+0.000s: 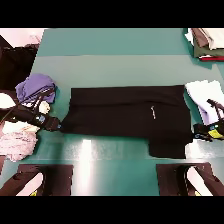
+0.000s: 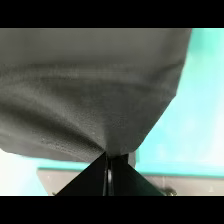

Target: Fold the shirts.

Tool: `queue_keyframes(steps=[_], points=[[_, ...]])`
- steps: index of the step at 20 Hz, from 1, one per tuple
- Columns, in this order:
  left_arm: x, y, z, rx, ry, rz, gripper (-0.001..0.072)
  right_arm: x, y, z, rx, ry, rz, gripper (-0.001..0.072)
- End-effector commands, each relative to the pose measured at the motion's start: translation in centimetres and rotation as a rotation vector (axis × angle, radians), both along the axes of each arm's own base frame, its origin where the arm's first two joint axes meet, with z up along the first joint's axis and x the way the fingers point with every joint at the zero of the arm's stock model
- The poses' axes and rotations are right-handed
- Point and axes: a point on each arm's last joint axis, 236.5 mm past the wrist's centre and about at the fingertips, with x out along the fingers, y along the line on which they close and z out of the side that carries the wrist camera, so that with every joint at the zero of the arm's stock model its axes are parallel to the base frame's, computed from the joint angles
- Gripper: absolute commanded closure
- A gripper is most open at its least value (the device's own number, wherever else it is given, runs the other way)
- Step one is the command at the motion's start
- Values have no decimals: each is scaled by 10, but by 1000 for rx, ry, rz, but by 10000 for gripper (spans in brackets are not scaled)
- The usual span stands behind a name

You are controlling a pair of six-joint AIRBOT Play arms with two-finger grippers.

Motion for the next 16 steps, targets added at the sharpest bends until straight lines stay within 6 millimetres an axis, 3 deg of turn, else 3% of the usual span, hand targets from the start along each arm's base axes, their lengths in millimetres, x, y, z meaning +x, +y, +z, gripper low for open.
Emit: queue_keyframes(steps=[1,3,8,11,16], points=[[-27,0,22,7,8,-9,682,-4,8,28,-20,-95,5,690],[-13,-3,26,-9,-44,20,682,12,14,35,-23,-189,16,690],[54,3,40,-16,-293,174,682,63,27,47,-52,-331,90,690],[78,11,47,-5,-386,233,682,106,31,59,-55,-369,123,690],[114,24,55,-5,-480,357,682,164,28,57,-47,-363,136,690]])
